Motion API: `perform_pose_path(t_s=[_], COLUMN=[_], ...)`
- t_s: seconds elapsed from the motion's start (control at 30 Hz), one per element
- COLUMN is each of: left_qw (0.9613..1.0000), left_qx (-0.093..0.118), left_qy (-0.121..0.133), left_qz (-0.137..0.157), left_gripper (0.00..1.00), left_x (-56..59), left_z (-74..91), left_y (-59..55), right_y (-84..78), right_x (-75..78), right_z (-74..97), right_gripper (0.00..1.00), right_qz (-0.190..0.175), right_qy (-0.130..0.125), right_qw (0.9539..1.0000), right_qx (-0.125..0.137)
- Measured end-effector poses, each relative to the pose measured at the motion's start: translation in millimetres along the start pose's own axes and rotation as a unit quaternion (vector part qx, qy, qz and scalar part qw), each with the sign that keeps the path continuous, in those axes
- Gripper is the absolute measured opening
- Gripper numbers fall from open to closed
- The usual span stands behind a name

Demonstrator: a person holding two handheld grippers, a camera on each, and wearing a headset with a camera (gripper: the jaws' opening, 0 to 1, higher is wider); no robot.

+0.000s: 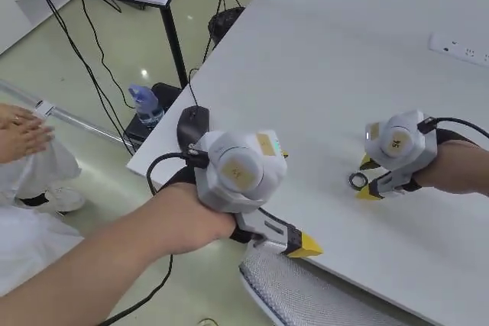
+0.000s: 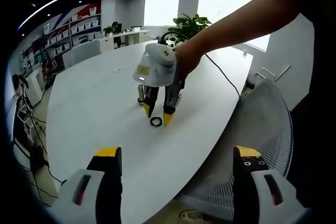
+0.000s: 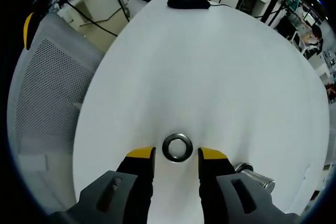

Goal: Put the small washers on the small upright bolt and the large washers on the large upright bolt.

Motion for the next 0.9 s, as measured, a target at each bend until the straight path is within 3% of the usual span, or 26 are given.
perform_pose_path(t_s=[0.37,0.43,0.73,0.9], left_qw=[1.0000,1.0000,1.0000,1.0000], left_qx=[-0.001,-0.001,0.003,0.001], left_qy=[0.001,0.001,0.002,0.000], left_qz=[0.004,0.005,0.006,0.001], left_gripper=[0.85,0.85,0.84,0.83], left_x=[0.4,0.3,-0.7,-0.1], left_z=[0.5,0.4,0.6,1.5], left_y=[-4.0,-4.6,-2.9,-0.1], right_y=[2.4,1.8,2.7,2.1], right_x=[1.7,1.6,3.5,4.6], right_z=[-1.1,-1.3,-2.2,-1.7], right_gripper=[0.30,0.24,0.22,0.21], right_qz=[-0.009,-0.026,-0.037,-0.052], right_qy=[-0.004,-0.008,-0.015,-0.013], right_qw=[0.9999,0.9994,0.9982,0.9979], right_qx=[-0.011,-0.020,-0.046,-0.037])
Point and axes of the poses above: the centre of the closed fingertips' face, and the gripper's own axes: z roughly backward along the fingers, x roughly to its right, y roughly out of its top, the point moved 2 cm from there along z, roughly backward along the fingers, and after that the axes turned 7 degrees about -y, right-handed, at the moved point
